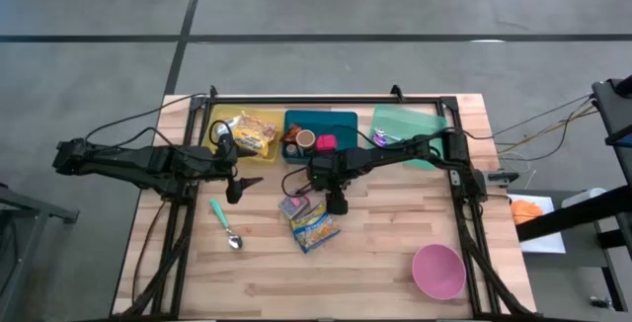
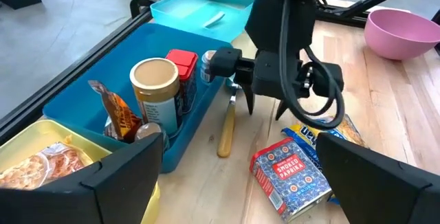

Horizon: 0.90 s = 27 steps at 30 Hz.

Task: Pick & Place Food Item
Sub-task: Adjust the blue bin

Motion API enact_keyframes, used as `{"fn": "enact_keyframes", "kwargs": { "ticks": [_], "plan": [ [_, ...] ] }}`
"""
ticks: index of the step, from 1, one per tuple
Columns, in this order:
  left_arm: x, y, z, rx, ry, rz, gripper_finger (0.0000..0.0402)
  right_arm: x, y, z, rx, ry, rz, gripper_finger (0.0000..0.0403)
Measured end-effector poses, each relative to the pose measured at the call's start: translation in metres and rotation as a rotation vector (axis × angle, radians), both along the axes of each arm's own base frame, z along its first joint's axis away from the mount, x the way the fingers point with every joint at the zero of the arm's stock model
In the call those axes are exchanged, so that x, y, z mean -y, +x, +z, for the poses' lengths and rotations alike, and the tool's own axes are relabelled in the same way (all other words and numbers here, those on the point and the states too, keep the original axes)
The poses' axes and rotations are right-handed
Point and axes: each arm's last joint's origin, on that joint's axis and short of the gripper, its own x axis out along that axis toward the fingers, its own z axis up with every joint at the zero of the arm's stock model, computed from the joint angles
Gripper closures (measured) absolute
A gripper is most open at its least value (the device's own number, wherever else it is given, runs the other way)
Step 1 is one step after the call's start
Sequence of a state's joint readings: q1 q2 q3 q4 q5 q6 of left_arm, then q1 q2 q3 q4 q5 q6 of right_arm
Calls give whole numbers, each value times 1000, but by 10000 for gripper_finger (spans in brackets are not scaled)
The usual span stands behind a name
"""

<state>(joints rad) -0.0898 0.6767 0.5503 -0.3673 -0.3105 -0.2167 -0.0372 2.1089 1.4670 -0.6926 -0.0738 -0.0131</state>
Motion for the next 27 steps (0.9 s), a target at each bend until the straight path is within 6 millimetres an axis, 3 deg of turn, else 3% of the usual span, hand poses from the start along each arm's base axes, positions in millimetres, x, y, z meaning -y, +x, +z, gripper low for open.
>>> {"fn": "enact_keyframes", "kwargs": {
  "ticks": [10,14,19,27],
  "plan": [
    [0,0,0,0,-1,0,15,-13,-2,27,84,-118,30,200],
    [0,0,0,0,-1,-1,15,-11,-2,28,78,-191,38,200],
    [0,0,0,-1,-5,-8,15,-11,-5,28,47,-270,195,200],
    [0,0,0,-1,-8,-14,15,-6,-6,29,-2,-449,300,200]
  ]
}}
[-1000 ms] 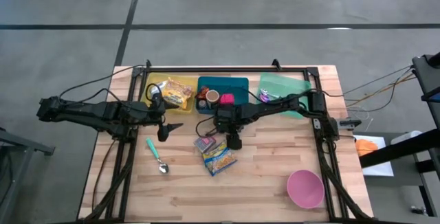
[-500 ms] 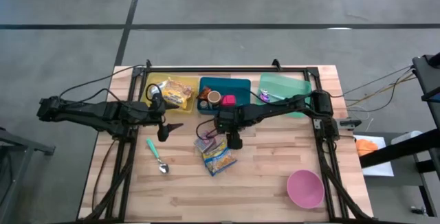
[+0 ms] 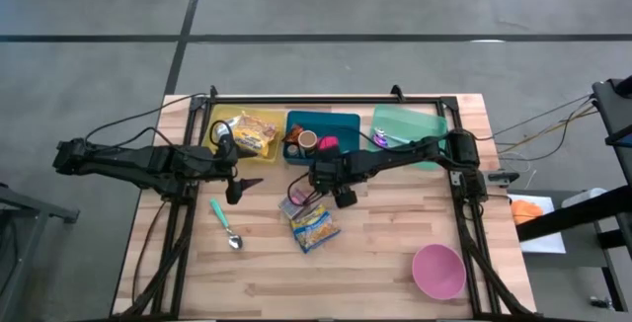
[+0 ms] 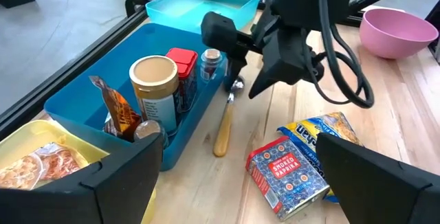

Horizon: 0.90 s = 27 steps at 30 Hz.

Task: Pick & Place Food Item
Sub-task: Adjust the blue bin

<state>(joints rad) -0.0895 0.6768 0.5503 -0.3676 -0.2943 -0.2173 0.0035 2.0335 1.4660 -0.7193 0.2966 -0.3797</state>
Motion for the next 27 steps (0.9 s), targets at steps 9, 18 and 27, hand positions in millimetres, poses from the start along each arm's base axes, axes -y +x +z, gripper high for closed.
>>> {"fn": "enact_keyframes", "kwargs": {
  "ticks": [9,18,27],
  "plan": [
    [0,0,0,0,0,0,15,16,-1,1,-25,-69,21,261],
    [0,0,0,-1,0,-1,15,43,-2,2,-24,-112,-41,388],
    [0,0,0,-1,1,-1,15,52,-1,3,12,-114,-96,387]
  ]
}}
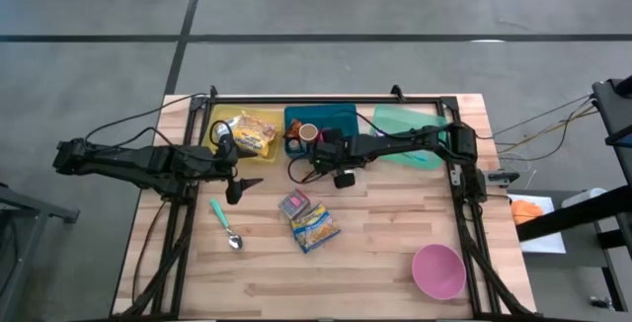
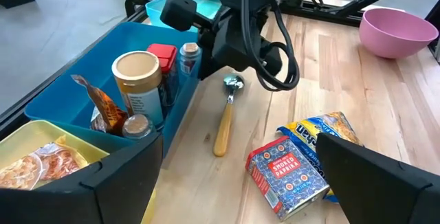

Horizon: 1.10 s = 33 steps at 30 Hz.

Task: Pick & Place Food Item
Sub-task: Adjust the blue bin, then put the orange spoon into the green bin

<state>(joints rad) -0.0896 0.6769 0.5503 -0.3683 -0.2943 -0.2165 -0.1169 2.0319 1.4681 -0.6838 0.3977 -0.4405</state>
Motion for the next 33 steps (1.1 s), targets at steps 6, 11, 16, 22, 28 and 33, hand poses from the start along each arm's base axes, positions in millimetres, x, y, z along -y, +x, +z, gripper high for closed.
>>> {"fn": "enact_keyframes", "kwargs": {
  "ticks": [6,11,16,22,28,33],
  "plan": [
    [0,0,0,-5,1,0,15,-13,-2,-1,16,52,-85,376],
    [0,0,0,-6,1,-1,15,-35,-2,-2,27,66,-106,326],
    [0,0,0,-5,0,0,15,-51,-2,-3,11,98,-34,266],
    [0,0,-1,-4,-16,5,15,-43,-5,-8,-18,210,4,227],
    [0,-1,-2,-15,-21,-1,15,-36,-4,-9,-17,198,18,216],
    [0,-1,-2,-15,-20,0,15,-28,-5,-19,-51,194,27,216]
  ]
}}
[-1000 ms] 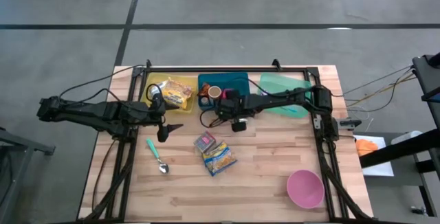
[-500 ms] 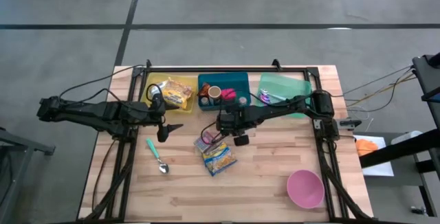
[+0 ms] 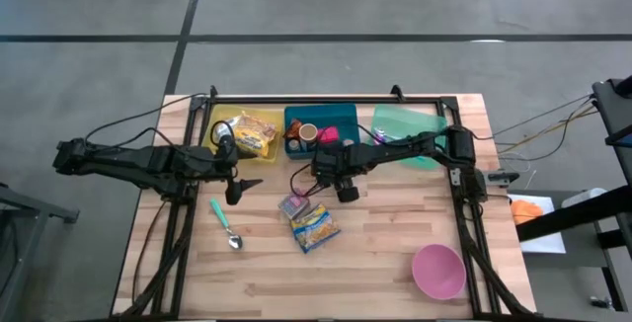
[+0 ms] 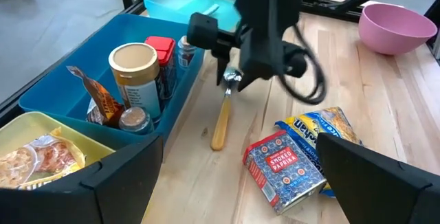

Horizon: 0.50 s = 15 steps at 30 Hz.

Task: Pick & Place Food Item
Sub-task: Put the orange spoon into the green bin

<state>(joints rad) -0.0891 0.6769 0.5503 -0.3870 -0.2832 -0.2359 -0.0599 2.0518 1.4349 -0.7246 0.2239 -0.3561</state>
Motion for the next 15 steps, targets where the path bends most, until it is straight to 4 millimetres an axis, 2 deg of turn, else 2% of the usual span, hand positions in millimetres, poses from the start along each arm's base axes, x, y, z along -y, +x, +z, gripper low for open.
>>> {"fn": "enact_keyframes", "kwargs": {
  "ticks": [5,15],
  "plan": [
    [0,0,0,-1,0,-1,15,0,2,-12,-41,-20,34,216],
    [0,0,0,-2,0,-1,15,1,2,-15,-52,-7,45,223]
  ]
}}
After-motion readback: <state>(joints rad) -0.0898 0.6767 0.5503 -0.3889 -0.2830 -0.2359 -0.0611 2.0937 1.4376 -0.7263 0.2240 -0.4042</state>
